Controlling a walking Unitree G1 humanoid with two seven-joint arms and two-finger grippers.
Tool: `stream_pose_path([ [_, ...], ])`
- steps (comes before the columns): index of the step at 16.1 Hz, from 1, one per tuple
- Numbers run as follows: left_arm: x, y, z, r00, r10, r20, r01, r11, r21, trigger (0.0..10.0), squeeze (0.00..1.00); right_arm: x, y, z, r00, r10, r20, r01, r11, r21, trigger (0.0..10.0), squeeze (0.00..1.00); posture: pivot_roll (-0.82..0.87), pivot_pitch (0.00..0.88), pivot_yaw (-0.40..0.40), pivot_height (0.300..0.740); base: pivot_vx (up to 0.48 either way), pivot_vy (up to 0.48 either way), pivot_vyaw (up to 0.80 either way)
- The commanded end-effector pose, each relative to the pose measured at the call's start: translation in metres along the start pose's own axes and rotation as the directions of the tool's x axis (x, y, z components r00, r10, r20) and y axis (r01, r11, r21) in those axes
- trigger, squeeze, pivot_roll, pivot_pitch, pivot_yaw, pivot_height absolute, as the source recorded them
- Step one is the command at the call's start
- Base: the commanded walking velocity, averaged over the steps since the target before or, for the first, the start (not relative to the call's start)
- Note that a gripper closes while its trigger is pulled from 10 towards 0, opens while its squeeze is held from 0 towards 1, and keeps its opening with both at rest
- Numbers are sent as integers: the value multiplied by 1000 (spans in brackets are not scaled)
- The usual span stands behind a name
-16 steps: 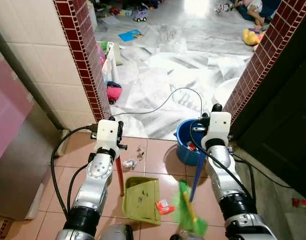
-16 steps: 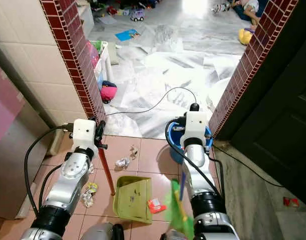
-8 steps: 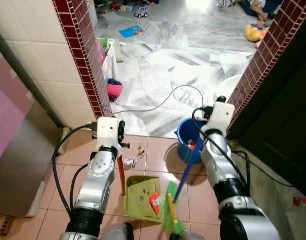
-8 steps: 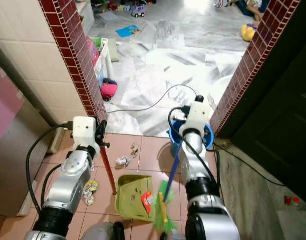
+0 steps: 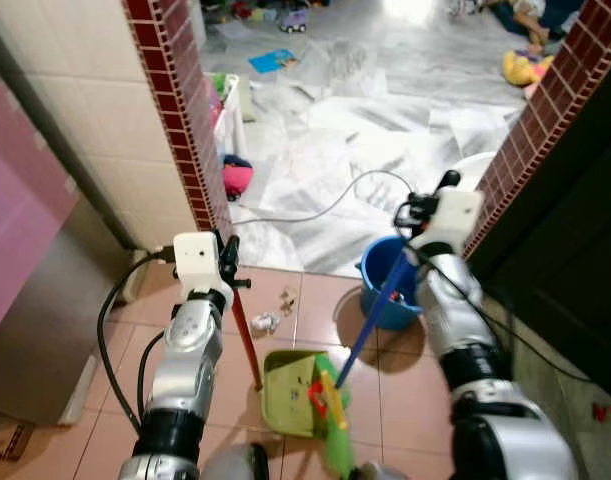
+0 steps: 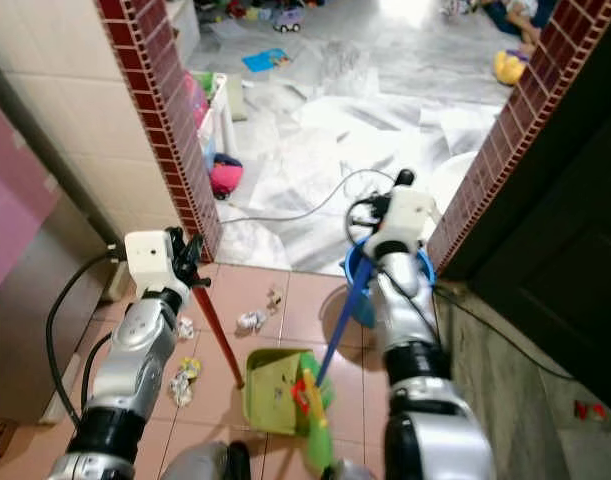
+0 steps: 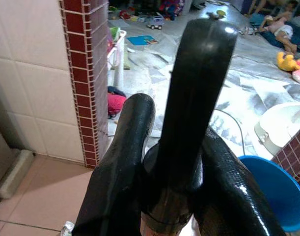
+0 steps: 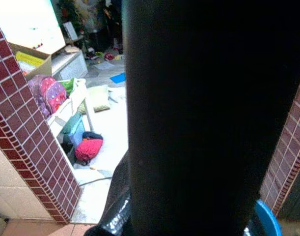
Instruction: Sweep floor
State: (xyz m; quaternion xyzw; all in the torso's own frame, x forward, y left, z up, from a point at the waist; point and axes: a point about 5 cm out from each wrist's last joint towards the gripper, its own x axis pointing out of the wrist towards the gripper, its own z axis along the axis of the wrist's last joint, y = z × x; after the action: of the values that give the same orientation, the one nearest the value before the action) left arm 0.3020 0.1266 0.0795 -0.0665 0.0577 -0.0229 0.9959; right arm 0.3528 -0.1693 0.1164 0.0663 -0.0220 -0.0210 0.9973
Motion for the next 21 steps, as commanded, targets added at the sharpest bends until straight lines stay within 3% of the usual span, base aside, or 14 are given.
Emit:
stream_pose_path([
  [1,-3,-5,-20,996,-2,-88,-3,999,-54,10000,0,8,-4,28,992,15,122,-19,999,35,10000,0,10,0,-40,740,0,0,0],
  [3,0,7,-12,998,51,-37,-54,997,-61,10000,0,13,-12,43,986,57,158,-73,993,96,10000,0,4,0,-44,740,0,0,0],
  [5,1,12,-8,998,63,-3,-63,993,-103,10000,0,17,-9,44,985,107,137,-126,982,140,10000,0,9,0,-47,740,0,0,0],
  [7,2,14,-4,997,66,26,-62,988,-140,10000,0,20,3,43,977,181,112,-206,940,273,10000,0,13,0,-52,740,0,0,0],
  [9,3,14,-3,997,66,34,-61,988,-142,10000,0,22,10,50,962,237,138,-271,902,337,10000,0,14,0,-51,740,0,0,0],
  [11,4,18,-3,996,76,36,-71,988,-136,10000,0,24,11,68,932,304,199,-349,901,258,10000,0,12,0,-47,740,0,0,0],
  [14,5,28,3,990,123,61,-116,986,-116,10000,0,23,7,97,881,389,269,-419,905,65,10000,0,8,0,-38,740,0,0,0],
  [16,5,35,9,984,155,88,-145,984,-108,10000,0,23,0,105,883,379,278,-395,919,3,10000,0,10,0,-35,740,0,0,0],
  [18,0,41,24,973,170,157,-162,985,-60,10000,0,23,-8,107,893,343,290,-358,934,-1,10000,0,13,0,-33,740,0,0,0],
  [21,-11,46,42,953,190,236,-190,982,-26,10000,0,14,-8,97,902,323,285,-315,946,-76,10000,0,27,0,-33,740,0,0,0],
])
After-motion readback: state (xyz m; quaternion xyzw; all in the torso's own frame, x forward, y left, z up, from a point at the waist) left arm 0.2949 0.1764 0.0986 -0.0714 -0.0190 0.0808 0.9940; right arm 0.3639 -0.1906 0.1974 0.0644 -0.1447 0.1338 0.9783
